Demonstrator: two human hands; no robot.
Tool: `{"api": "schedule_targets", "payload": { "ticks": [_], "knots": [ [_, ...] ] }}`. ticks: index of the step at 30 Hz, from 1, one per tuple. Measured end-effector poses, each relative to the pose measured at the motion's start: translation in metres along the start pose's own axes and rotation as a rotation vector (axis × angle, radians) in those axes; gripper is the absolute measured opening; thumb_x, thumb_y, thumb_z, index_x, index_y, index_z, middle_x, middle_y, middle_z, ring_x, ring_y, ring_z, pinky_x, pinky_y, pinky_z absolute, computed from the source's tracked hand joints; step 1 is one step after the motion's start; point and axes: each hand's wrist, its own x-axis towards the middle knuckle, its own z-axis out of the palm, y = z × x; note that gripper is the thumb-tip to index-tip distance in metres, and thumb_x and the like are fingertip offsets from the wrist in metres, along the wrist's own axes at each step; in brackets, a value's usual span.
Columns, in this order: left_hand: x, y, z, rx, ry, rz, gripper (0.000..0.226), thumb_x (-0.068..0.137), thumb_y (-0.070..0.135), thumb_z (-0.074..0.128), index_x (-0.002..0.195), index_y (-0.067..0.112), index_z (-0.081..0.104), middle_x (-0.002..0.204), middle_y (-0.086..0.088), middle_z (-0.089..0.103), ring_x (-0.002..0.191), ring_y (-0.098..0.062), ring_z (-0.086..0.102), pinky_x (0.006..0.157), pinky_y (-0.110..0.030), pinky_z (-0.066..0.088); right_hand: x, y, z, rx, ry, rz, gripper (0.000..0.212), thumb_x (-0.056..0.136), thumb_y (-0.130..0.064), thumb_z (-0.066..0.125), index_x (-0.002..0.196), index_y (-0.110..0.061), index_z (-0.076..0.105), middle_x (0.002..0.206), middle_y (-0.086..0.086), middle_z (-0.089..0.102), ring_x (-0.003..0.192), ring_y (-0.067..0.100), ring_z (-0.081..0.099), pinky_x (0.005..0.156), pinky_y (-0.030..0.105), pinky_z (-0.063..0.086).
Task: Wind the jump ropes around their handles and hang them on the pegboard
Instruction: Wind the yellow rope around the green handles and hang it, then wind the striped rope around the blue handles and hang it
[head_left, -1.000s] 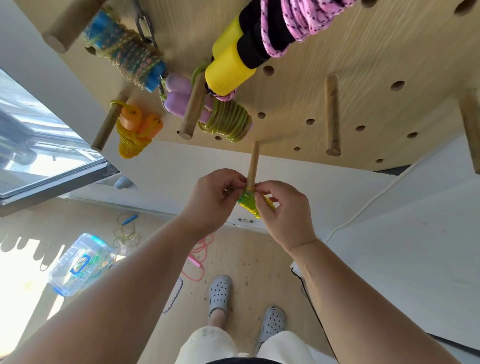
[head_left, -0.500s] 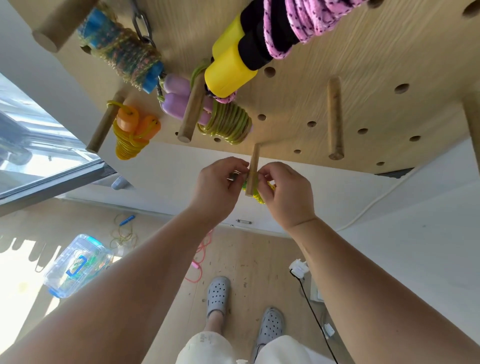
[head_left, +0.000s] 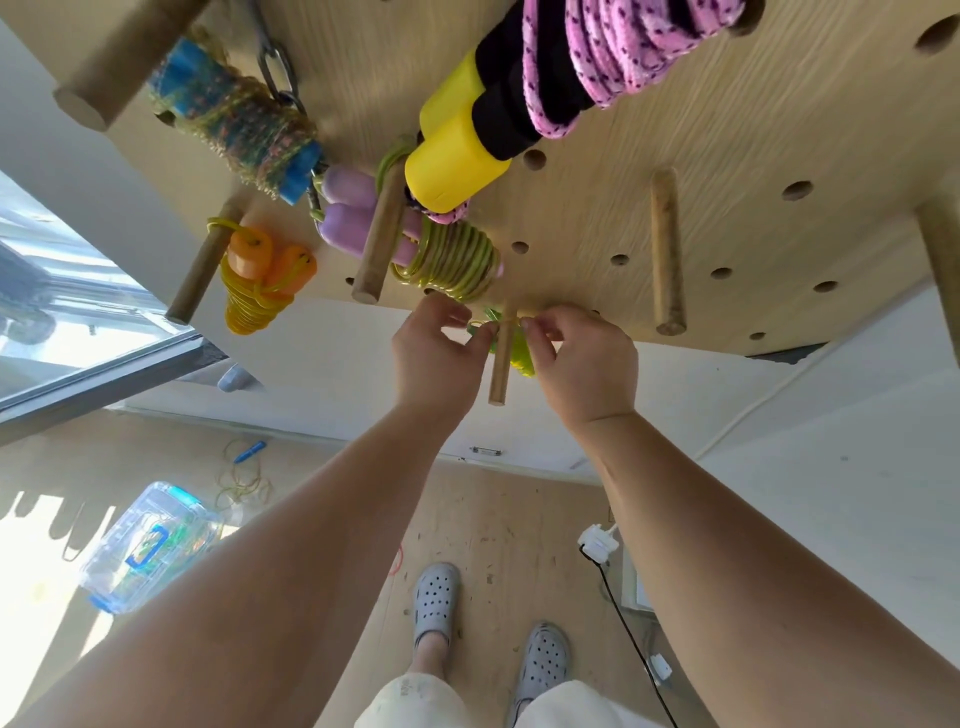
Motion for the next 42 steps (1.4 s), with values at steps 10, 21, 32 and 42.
{"api": "schedule_targets", "payload": {
  "ticks": [10,21,32,42],
  "knots": [
    [-0.008,0.003,-0.019,0.142,-0.134,-0.14,0.035,0.087,0.049,0.073,0.103,0.026,0.053,0.074,0.002,0.07,0.074,-0.024,0.072,0.071,-0.049,0.061,-0.015,-0.001,-0.016,0.035,-0.24,0.193,0.032,0.096,-0.048,0.059,0.109,-0.019,0.068,0.105,-0.001,0.071,0.093,0.023,0.067,0.078,0.037,0.054],
    [-0.152,-0.065,-0.128,0.183,-0.032,-0.479,0.014,0.093,0.034,0.067,0.096,0.022,0.059,0.084,-0.001,0.072,0.067,-0.018,0.073,0.073,-0.048,0.062,-0.127,0.017,-0.023,0.156,-0.489,0.391,0.035,0.097,-0.039,0.061,0.122,-0.015,0.062,0.116,-0.001,0.063,0.106,0.021,0.06,0.085,0.03,0.044],
    [-0.252,-0.158,-0.26,0.154,0.075,-0.703,0.017,0.092,0.031,0.07,0.097,0.017,0.061,0.091,-0.006,0.071,0.072,-0.023,0.072,0.063,-0.04,0.057,-0.219,-0.073,0.022,0.25,-0.996,0.32,0.018,0.093,-0.037,0.071,0.093,-0.019,0.066,0.09,-0.001,0.067,0.086,0.019,0.062,0.07,0.029,0.046],
    [-0.264,-0.289,-0.418,0.206,-0.027,-0.819,0.023,0.086,0.042,0.072,0.087,0.022,0.06,0.088,0.0,0.069,0.083,-0.028,0.069,0.078,-0.047,0.059,-0.321,-0.209,0.105,0.152,-1.072,0.422,0.012,0.094,-0.034,0.069,0.097,-0.022,0.065,0.095,-0.004,0.067,0.087,0.016,0.062,0.076,0.031,0.051]
  ]
}}
